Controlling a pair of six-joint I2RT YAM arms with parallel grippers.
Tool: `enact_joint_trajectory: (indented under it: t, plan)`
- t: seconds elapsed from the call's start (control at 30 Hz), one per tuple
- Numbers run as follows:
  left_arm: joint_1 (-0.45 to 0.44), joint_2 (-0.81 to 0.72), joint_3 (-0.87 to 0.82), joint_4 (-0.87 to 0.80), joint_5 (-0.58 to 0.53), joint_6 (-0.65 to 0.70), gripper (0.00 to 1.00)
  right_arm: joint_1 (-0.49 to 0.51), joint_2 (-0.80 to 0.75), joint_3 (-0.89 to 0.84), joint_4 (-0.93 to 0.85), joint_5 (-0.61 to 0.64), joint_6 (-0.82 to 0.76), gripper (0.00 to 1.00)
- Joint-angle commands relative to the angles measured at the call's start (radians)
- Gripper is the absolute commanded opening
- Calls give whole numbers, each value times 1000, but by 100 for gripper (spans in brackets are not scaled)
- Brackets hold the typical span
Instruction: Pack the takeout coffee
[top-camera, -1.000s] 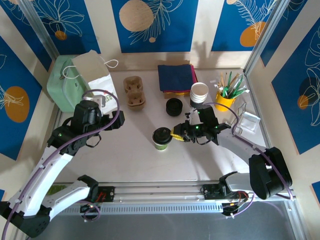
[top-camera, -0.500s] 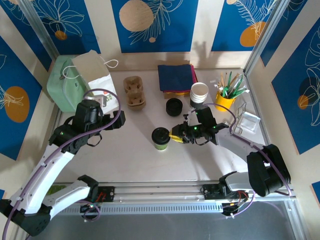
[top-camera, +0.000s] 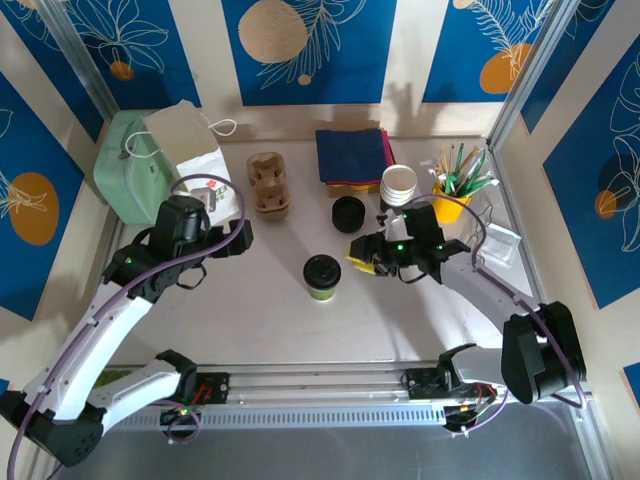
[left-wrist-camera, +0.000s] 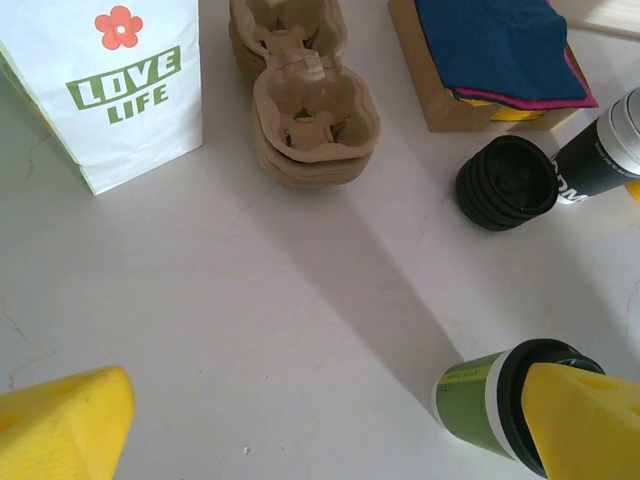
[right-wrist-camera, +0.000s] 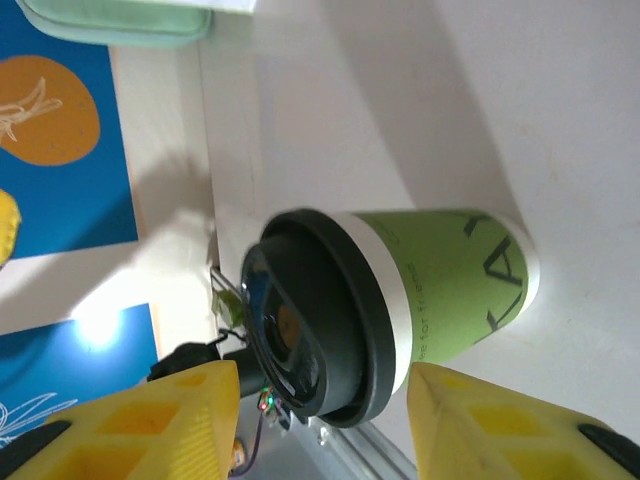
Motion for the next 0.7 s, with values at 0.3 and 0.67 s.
enact_joint_trajectory:
  t: [0.3, 0.67]
  plan:
    - [10, -24, -68, 74, 176, -31, 100, -58, -40, 59, -12, -36, -60, 51]
    - [5, 53, -260, 327, 527, -8, 97, 4, -126, 76, -71, 82, -124, 75]
